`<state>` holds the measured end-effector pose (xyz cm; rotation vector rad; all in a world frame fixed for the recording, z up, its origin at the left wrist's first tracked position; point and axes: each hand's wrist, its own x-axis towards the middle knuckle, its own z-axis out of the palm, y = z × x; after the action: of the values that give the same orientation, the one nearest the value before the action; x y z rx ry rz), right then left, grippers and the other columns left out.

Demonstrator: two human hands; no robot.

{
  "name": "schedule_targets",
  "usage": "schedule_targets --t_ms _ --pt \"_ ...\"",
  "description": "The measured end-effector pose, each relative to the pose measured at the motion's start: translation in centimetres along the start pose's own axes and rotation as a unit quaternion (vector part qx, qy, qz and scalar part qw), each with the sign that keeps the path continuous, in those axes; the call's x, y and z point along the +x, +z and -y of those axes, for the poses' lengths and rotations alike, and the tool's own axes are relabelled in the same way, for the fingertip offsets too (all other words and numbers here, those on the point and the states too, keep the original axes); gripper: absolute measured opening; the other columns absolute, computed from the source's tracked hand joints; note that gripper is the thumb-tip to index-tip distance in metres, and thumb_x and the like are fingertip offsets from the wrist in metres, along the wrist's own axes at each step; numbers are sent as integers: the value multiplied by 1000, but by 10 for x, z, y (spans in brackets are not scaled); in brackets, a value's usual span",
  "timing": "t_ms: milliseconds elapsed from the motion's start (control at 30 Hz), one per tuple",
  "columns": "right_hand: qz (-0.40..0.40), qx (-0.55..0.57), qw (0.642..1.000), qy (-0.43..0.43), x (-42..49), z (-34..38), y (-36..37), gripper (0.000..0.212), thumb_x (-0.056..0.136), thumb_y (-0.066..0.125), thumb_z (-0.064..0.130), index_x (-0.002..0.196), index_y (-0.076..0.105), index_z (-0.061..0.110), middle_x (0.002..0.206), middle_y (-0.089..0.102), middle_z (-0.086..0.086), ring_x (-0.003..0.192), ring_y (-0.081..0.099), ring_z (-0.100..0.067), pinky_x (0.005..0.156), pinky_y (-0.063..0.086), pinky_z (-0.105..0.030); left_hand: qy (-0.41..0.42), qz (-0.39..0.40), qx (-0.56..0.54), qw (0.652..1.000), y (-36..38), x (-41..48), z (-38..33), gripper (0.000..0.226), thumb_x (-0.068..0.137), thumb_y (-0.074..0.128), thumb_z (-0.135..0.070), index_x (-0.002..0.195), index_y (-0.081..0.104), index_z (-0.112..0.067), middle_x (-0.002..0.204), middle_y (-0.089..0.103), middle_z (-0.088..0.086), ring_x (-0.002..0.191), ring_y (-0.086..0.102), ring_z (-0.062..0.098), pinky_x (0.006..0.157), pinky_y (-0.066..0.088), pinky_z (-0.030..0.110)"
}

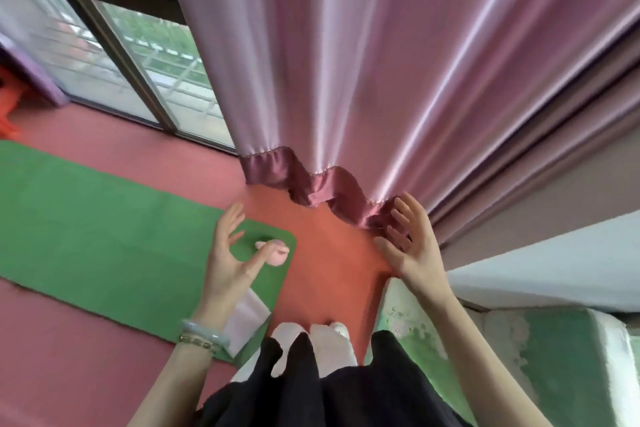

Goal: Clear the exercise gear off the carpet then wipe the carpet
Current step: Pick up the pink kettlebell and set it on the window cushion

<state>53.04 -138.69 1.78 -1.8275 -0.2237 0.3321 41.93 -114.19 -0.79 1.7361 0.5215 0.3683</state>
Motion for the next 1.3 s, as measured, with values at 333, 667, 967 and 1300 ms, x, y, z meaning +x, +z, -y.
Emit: schedule_targets --t_ms 333,667,967,1300 --pt "205 -28 978 -20 101 -1 68 78 73 69 14 141 35 30 140 46 6 128 48 -16 104 44 -38 -89 -171 43 980 -28 10 37 78 76 74 -8 139 32 -27 141 40 -13 125 41 -2 105 36 27" --pt "278 -92 956 -20 201 12 127 73 70 66 10 130 39 42 115 52 33 110 50 13 92 41 -9 -167 -231 51 957 -44 61 82 78 76 75 -15 139 33 -28 140 40 -11 121 42 -1 102 36 26" --pt "338 -148 930 -3 277 -44 203 66 77 67 -4 134 44 19 124 54 0 111 55 -16 95 49 -26 -263 -209 111 935 -52 111 143 71 78 73 -15 138 36 -26 137 43 -5 118 42 9 102 39 36" --pt "381 -265 886 20 347 -218 284 59 77 65 -6 132 48 7 116 49 -1 99 50 -16 81 45 -15 -303 -19 264 916 -4 171 328 64 86 61 -20 142 30 -13 148 35 6 137 31 19 114 23 30"
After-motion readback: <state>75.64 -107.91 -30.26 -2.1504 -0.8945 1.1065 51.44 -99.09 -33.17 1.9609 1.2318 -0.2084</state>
